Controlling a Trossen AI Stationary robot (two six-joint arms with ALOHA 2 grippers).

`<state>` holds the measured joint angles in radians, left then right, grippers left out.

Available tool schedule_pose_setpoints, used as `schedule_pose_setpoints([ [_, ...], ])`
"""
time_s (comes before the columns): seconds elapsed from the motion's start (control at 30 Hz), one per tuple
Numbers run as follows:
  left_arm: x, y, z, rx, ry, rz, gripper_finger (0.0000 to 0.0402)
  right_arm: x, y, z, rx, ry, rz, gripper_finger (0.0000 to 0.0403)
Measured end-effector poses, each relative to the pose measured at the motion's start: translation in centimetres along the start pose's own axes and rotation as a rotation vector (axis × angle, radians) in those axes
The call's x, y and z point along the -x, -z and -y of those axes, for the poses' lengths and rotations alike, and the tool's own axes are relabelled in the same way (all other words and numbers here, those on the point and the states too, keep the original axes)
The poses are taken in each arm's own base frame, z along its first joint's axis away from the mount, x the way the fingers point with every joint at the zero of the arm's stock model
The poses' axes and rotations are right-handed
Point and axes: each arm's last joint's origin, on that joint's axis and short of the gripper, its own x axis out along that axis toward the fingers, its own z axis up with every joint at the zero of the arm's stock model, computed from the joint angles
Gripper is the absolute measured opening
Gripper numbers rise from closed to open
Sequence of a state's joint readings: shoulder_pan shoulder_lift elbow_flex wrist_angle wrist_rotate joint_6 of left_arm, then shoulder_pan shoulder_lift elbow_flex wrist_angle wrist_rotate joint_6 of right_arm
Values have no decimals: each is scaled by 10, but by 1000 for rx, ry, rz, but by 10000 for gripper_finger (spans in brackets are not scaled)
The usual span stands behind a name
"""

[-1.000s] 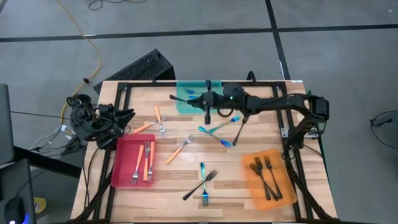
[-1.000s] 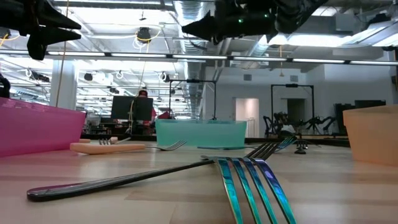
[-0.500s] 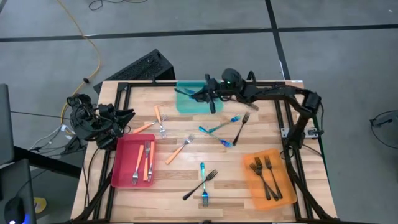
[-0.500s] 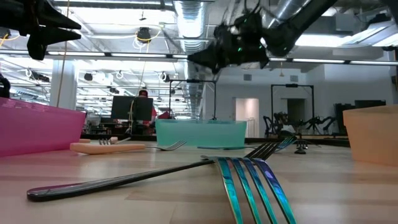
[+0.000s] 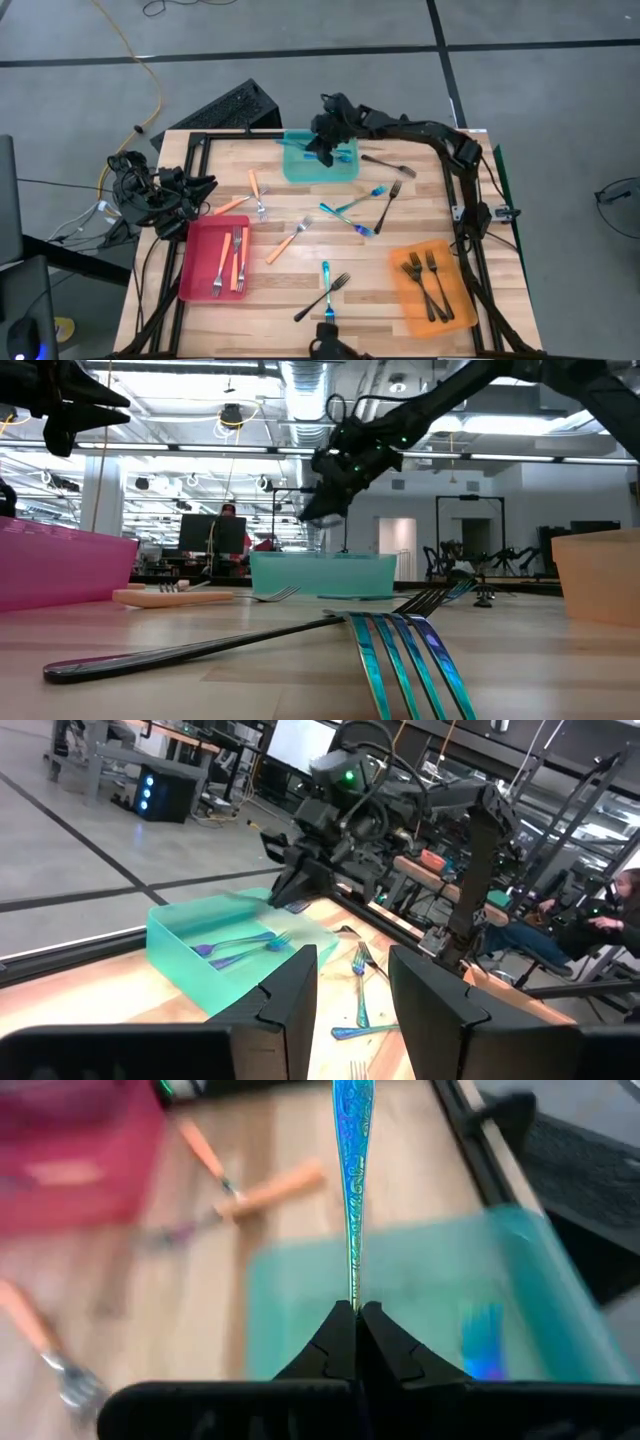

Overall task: Sort silverware by color (type)
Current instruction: Put the blue fork into the blue bin

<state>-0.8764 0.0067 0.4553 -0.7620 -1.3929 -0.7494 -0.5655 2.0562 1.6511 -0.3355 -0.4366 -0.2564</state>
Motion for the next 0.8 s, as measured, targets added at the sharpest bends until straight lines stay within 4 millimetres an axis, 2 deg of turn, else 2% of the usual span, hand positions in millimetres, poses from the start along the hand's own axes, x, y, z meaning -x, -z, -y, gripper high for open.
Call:
schedule_pose_setpoints([
  [0.3, 0, 1, -1, 3, 3, -6, 112, 6, 20, 1, 84, 187, -322, 20],
  [0.43, 0, 1, -1, 3, 3, -6, 112, -4, 30, -3, 144, 170, -383, 20],
  [0.57, 0, 1, -1, 4, 0, -3, 112, -12, 31, -5, 159, 161, -368, 20],
  [0.8, 0, 1, -1, 6, -1, -2, 112, -22, 37, 8, 111, 113, -297, 20],
])
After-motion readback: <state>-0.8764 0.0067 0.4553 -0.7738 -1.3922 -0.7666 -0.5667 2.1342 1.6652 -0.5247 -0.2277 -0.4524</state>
